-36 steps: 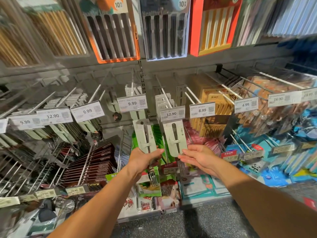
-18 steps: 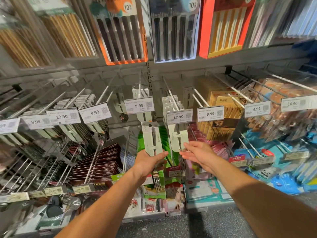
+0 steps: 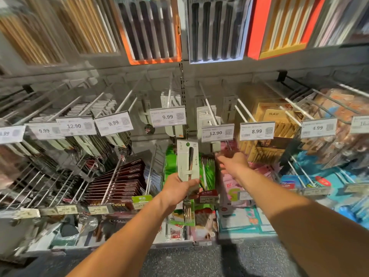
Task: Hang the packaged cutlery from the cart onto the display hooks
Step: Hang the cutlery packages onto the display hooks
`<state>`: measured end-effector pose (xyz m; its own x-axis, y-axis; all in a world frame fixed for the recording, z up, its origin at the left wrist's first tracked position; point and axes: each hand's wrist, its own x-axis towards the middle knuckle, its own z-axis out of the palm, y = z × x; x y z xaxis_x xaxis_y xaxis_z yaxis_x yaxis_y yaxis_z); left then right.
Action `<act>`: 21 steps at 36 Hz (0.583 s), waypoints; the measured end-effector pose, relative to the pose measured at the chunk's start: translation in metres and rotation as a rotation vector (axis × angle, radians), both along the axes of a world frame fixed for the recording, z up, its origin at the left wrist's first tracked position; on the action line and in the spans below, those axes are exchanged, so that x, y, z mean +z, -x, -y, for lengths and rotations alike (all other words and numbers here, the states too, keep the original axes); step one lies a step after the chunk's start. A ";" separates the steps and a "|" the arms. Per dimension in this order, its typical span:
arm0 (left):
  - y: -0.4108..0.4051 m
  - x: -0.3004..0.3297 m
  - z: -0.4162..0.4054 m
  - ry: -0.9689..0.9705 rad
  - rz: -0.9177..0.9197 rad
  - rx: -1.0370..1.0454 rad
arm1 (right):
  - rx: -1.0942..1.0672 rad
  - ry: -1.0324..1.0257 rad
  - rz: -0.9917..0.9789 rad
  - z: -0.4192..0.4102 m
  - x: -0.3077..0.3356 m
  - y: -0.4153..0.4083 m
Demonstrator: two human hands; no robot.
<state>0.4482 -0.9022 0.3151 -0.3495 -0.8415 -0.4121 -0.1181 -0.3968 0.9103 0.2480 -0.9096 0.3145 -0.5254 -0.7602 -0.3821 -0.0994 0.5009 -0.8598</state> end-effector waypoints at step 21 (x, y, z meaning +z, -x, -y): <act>0.037 -0.005 -0.012 0.291 0.194 -0.275 | 0.222 0.138 0.161 -0.069 -0.002 0.002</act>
